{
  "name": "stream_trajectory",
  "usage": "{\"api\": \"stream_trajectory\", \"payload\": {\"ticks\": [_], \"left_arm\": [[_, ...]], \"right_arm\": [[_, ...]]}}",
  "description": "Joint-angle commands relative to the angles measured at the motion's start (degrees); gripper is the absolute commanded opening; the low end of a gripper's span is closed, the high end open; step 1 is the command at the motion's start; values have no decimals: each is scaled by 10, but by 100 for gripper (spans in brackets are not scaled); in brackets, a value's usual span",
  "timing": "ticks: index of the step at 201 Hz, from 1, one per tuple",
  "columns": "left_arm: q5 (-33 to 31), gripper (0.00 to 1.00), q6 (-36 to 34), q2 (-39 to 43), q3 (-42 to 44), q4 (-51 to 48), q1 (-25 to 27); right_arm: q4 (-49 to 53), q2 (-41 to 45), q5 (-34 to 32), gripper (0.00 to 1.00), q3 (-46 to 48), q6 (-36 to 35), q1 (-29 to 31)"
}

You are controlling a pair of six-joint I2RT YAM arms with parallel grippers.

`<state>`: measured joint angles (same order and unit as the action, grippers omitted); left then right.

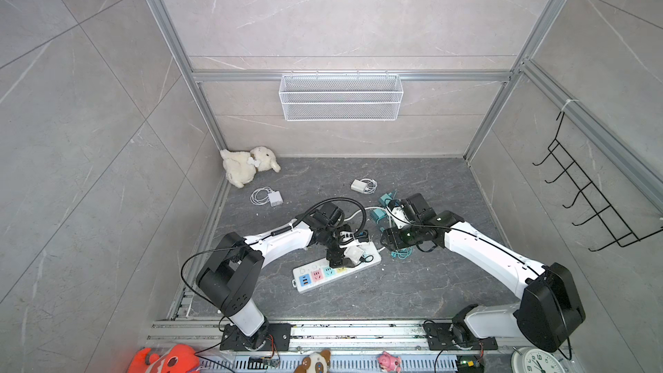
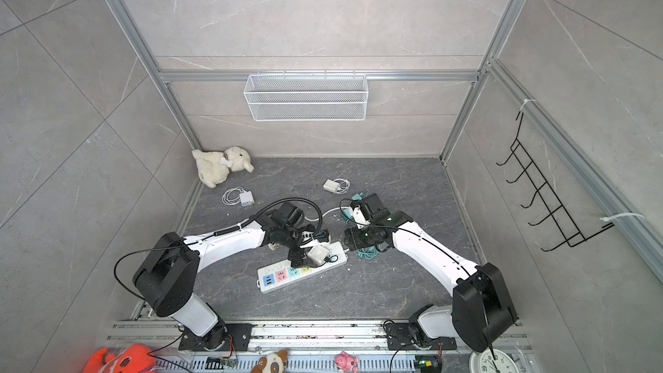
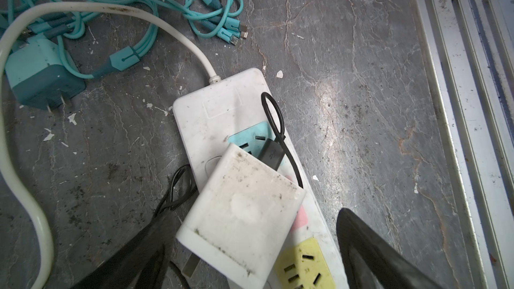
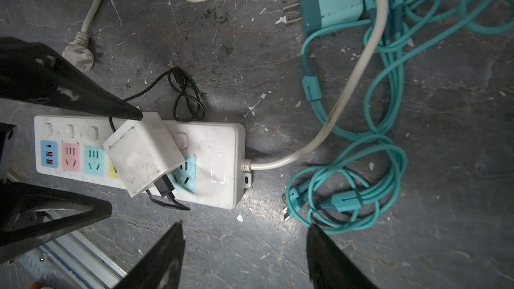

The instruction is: Insert the plug

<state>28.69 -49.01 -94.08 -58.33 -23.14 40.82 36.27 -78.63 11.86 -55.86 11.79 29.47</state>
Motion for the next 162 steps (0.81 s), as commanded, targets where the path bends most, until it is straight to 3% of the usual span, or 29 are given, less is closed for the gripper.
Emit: {"api": "stream_trajectory", "payload": {"ticks": [1, 162], "left_arm": [[12, 93, -12, -10, -17, 0, -5], [14, 88, 13, -13, 12, 10, -8]], "right_arm": [[-2, 8, 6, 71, 1, -11, -3], [-3, 9, 2, 70, 3, -10, -8]]}}
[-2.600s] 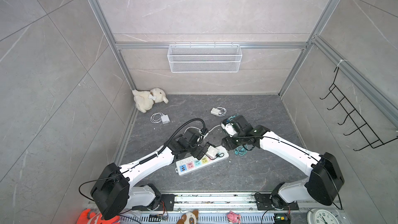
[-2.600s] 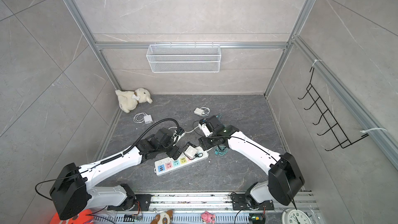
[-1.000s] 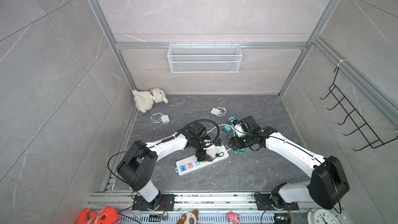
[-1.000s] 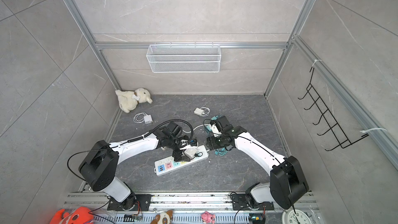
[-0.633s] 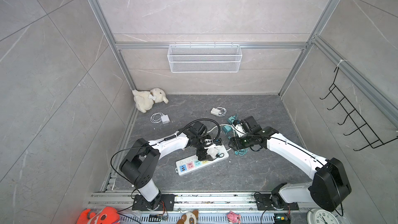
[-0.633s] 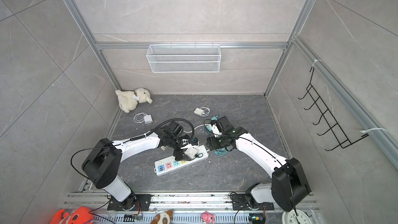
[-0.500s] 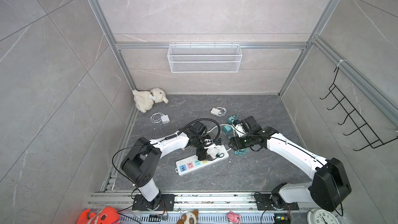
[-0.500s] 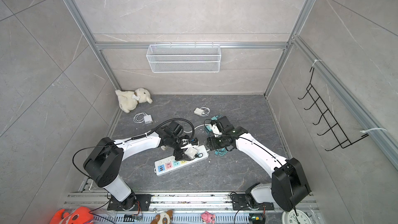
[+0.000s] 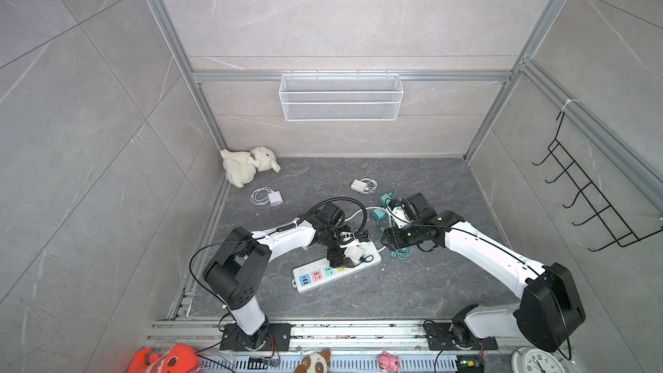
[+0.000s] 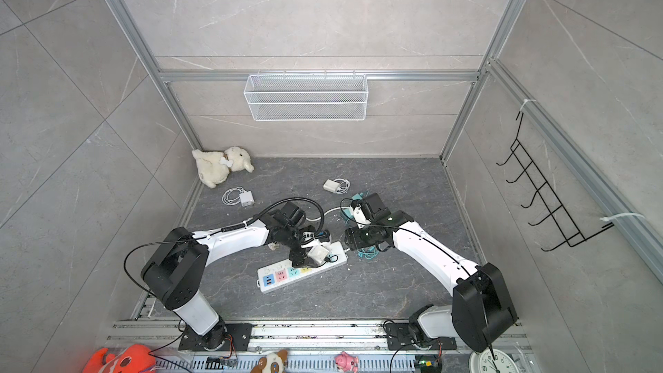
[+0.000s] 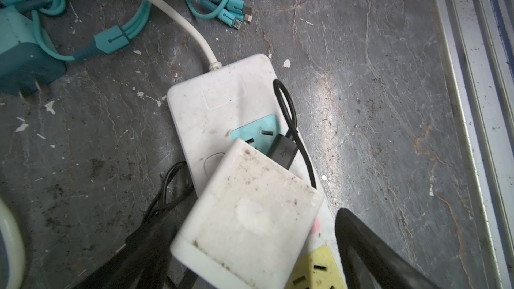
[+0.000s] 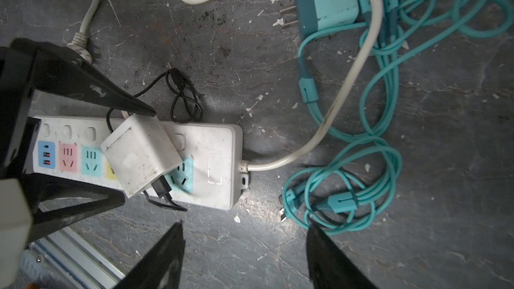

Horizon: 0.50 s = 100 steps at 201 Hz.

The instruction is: Insert the plug

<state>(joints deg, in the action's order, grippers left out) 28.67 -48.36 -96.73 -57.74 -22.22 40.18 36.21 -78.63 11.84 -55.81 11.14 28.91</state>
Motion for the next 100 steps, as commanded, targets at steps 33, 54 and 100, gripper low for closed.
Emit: {"api": "stream_trajectory", "payload": {"ticks": [33, 54, 100], "left_arm": [[9, 87, 10, 19, 14, 8, -2], [4, 85, 15, 25, 17, 17, -1], [-2, 80, 29, 29, 22, 28, 0]], "right_arm": [[-3, 9, 2, 70, 1, -3, -3], [-3, 9, 3, 70, 1, -4, -3], [-4, 6, 3, 70, -1, -1, -4]]}}
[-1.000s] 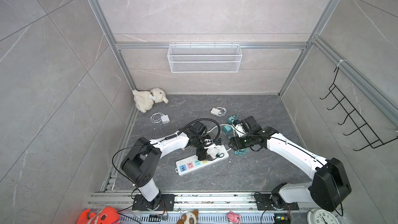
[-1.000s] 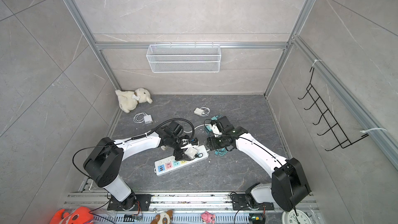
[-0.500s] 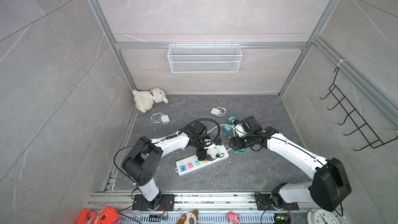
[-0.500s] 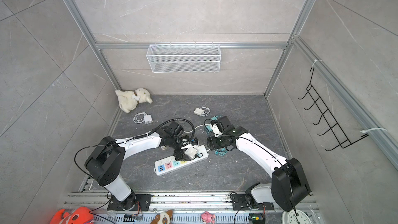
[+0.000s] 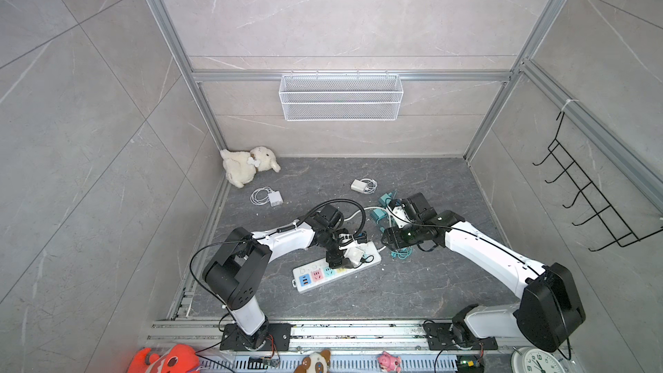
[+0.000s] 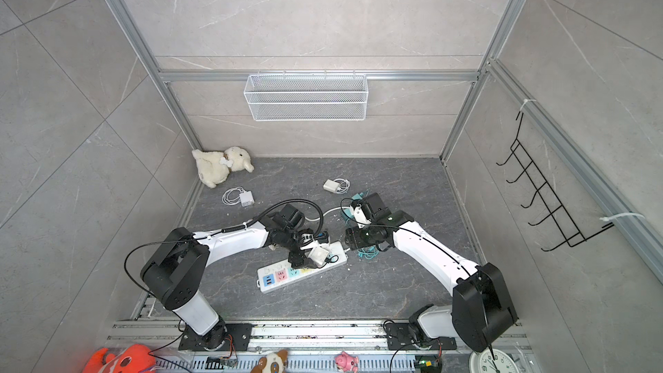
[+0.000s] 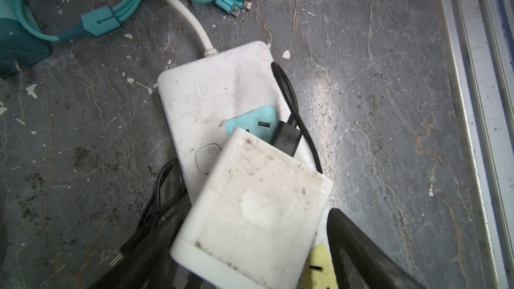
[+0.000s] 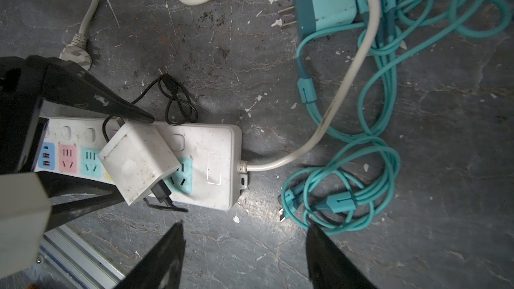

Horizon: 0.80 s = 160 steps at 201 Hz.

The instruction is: Insert the plug

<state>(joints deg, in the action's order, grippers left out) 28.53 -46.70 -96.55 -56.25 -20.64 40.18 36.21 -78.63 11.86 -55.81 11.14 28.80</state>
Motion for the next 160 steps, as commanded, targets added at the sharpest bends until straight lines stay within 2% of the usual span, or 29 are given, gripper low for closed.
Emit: {"api": "stream_trajectory", "payload": {"ticks": [1, 60, 98, 160], "left_arm": [[-1, 80, 14, 27, 8, 14, 0], [-14, 71, 40, 50, 27, 43, 16], [-13, 70, 49, 44, 24, 41, 19], [-17, 68, 54, 23, 17, 39, 22]], "right_arm": [[-4, 6, 3, 70, 0, -1, -3], [-3, -10, 8, 70, -3, 27, -10], [-3, -12, 35, 70, -6, 42, -12], [3, 23, 39, 70, 2, 54, -15]]}}
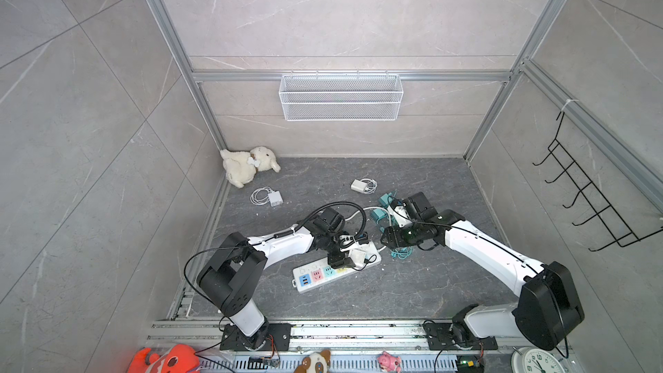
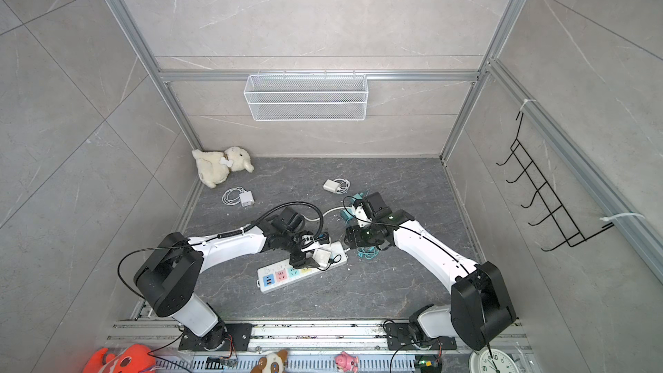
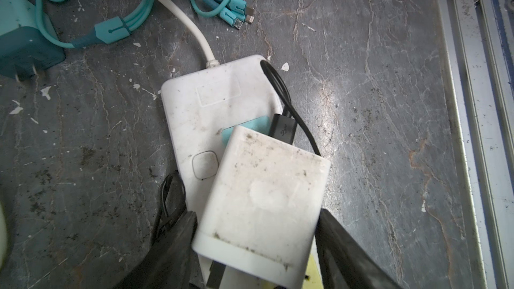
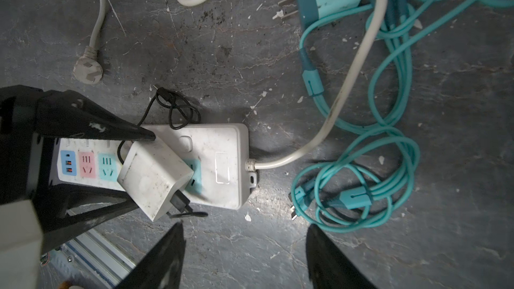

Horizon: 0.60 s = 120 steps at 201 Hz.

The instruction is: Insert the plug

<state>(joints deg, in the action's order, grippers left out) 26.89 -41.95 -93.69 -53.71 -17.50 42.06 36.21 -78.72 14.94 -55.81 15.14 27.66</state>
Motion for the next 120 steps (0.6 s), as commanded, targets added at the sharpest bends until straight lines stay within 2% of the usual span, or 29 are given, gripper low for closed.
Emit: {"api": "stream_trajectory", "payload": {"ticks": [1, 92, 120], "left_arm": [[-1, 68, 6, -6, -9, 8, 3], [-10, 64, 9, -29, -18, 20, 16], [-15, 62, 13, -26, -18, 28, 19]], "right_arm": [[2, 24, 8, 70, 2, 14, -4], [-1, 28, 14, 70, 16, 21, -20], [-1, 39, 34, 70, 21, 29, -23]]}}
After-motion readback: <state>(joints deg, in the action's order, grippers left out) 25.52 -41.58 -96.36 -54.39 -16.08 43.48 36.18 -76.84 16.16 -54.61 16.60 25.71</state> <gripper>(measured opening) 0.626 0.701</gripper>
